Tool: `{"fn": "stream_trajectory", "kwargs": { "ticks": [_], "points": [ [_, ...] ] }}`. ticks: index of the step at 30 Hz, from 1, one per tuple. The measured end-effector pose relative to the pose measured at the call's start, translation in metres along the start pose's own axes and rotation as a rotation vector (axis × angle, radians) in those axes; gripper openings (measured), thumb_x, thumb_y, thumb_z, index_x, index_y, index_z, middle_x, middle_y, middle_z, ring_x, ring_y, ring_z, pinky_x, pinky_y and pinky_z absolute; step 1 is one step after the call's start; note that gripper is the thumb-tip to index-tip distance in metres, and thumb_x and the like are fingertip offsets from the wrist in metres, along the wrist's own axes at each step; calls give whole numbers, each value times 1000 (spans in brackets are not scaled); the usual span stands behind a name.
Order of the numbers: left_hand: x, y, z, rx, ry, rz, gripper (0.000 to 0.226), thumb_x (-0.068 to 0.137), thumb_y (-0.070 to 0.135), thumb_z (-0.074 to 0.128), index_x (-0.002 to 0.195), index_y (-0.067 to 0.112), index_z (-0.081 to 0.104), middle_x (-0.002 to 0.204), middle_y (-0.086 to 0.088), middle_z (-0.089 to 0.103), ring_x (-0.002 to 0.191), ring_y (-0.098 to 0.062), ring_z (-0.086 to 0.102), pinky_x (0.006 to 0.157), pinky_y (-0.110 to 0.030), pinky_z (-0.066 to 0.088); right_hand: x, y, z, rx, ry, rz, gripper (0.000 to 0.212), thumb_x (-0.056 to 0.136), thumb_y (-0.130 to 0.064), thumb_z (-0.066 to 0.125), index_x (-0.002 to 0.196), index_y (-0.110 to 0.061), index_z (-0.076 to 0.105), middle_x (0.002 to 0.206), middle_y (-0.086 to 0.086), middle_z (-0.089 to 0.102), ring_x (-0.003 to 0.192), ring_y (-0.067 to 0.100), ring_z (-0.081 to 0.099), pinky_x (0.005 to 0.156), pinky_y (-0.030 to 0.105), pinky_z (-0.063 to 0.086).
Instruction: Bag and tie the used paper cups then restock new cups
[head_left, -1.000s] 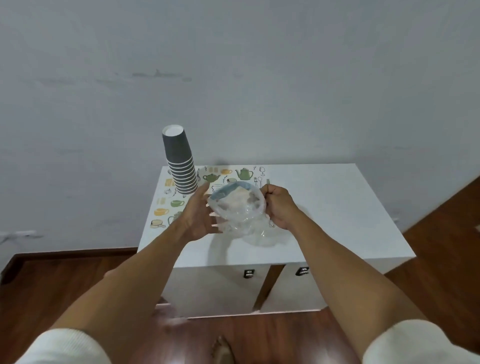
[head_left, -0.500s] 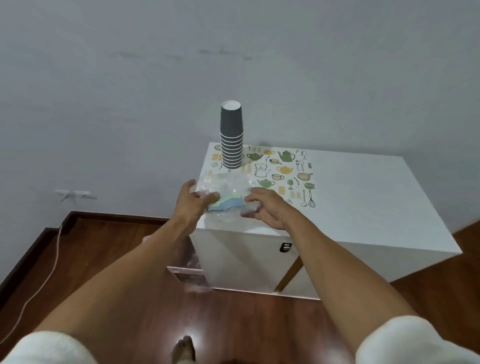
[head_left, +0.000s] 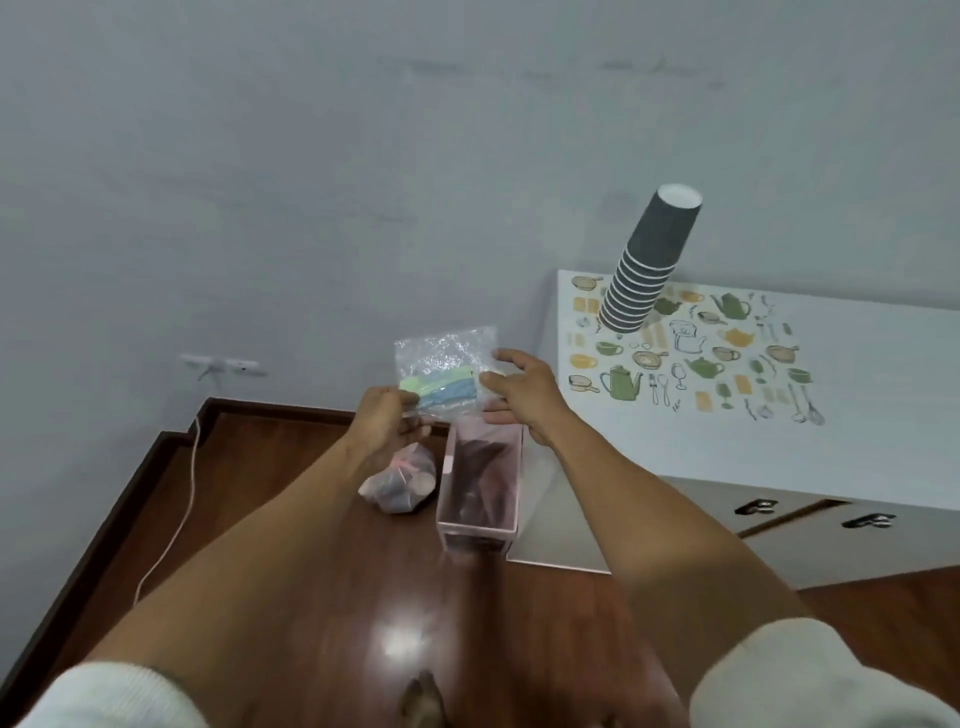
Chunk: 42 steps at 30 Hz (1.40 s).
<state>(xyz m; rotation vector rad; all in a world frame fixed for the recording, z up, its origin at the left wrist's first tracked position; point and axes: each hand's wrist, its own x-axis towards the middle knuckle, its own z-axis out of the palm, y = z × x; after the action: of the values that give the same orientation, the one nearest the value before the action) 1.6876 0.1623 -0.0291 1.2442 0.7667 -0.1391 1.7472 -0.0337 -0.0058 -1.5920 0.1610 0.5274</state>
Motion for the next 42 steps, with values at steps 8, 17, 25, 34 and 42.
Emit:
{"fn": "stream_trajectory", "kwargs": {
  "ticks": [8, 17, 25, 34, 42],
  "points": [
    [42, -49, -28, 7, 142, -77, 29, 92, -8, 47, 112, 12, 50, 97, -16, 64, 67, -26, 68, 65, -42, 62, 27, 62, 47, -58, 205, 63, 43, 93, -3, 56, 131, -19, 48, 128, 11, 57, 95, 29, 72, 64, 31, 63],
    [121, -234, -20, -24, 58, -325, 15, 99, -5, 48, 98, 4, 60, 79, -15, 60, 50, -14, 57, 39, -20, 43, 97, 237, 47, -574, 440, 145, 6, 91, -16, 52, 92, -20, 57, 91, 4, 64, 87, 30, 63, 69, 29, 43],
    [216, -348, 0, -86, 26, -326, 24, 99, 6, 58, 119, 19, 60, 92, -9, 66, 71, -20, 59, 52, -24, 46, 179, 352, 29, -679, 303, 180, 43, 94, -9, 51, 137, -16, 56, 135, 14, 57, 121, 33, 57, 95, 29, 45],
    [211, -299, -18, 423, 110, -91, 17, 96, 4, 56, 107, 3, 69, 99, -20, 71, 83, -29, 65, 72, -33, 53, 166, 321, 28, -747, 155, 164, 31, 91, -3, 54, 118, -4, 70, 125, 15, 67, 115, 32, 62, 87, 26, 45],
    [103, -116, -23, 619, 119, 79, 20, 97, 12, 60, 114, 7, 69, 103, -11, 73, 94, -29, 70, 83, -26, 53, 74, 157, 57, -650, 144, -9, 28, 94, -4, 50, 106, -8, 74, 115, 9, 73, 107, 26, 65, 78, 17, 38]
  ]
}}
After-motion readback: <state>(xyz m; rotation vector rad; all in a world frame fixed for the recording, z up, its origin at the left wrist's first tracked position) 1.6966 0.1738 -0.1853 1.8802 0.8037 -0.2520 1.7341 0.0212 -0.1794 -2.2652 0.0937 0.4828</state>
